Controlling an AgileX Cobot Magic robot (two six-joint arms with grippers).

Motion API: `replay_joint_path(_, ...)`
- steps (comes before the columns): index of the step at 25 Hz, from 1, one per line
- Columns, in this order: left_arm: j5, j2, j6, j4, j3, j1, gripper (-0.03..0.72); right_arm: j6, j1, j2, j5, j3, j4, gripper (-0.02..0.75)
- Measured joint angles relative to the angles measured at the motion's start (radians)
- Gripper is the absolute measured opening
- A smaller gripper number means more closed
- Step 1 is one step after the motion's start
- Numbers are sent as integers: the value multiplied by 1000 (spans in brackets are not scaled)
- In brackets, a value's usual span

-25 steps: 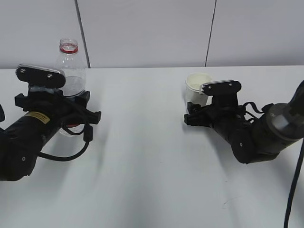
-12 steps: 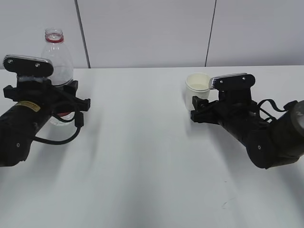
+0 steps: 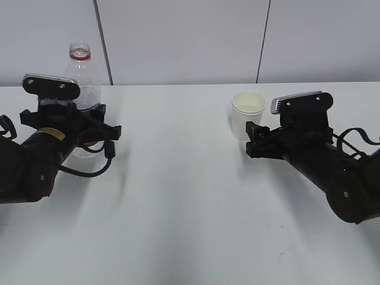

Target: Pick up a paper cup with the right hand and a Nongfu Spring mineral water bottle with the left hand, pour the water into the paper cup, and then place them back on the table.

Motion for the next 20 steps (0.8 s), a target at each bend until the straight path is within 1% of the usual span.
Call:
replay_joint_path(7, -36, 70, -12, -4, -63, 7, 372, 0, 0, -11, -2, 21, -3, 592)
replay_joint_path(17, -39, 74, -16, -46, -67, 8, 374, 0, 0, -14, -8, 21, -4, 592)
replay_joint_path(20, -42, 74, -16, -59, -67, 8, 412, 0, 0, -14, -8, 21, -4, 592)
